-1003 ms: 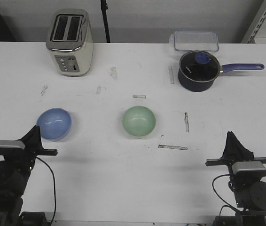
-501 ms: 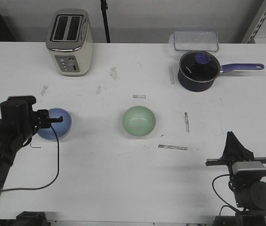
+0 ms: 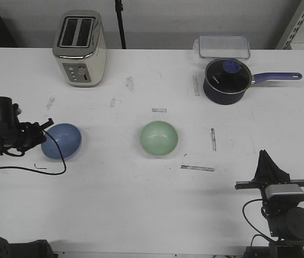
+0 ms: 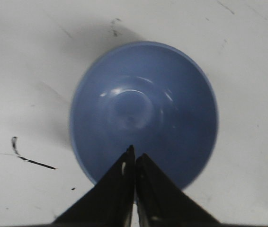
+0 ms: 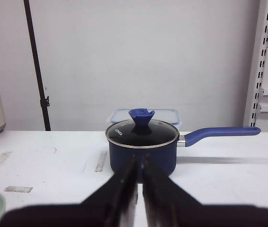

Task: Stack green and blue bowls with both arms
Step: 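Move the left gripper to the light blue bowl rim and grasp it, then lift the blue bowl with the left gripper and lower it into the green bowl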

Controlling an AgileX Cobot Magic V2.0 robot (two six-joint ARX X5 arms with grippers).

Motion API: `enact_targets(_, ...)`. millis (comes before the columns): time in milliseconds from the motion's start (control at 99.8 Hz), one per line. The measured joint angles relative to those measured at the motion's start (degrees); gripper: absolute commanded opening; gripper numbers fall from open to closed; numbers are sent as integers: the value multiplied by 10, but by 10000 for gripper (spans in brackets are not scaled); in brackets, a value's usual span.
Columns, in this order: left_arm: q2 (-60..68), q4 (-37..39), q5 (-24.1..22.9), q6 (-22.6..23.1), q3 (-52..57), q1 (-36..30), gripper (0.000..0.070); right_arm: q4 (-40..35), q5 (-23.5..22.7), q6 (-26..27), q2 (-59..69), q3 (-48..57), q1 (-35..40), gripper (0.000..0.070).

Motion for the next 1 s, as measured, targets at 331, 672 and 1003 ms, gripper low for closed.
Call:
enact_targets(331,21,-10,0,19,0,63,384,0,0,0,0,0,0,9)
enact_targets(672,108,1,0,41,0,50,377,0,0,0,0,0,0,9)
enact_targets(1003,175,19,0,60,0,24,73,0,0,0,0,0,0,9)
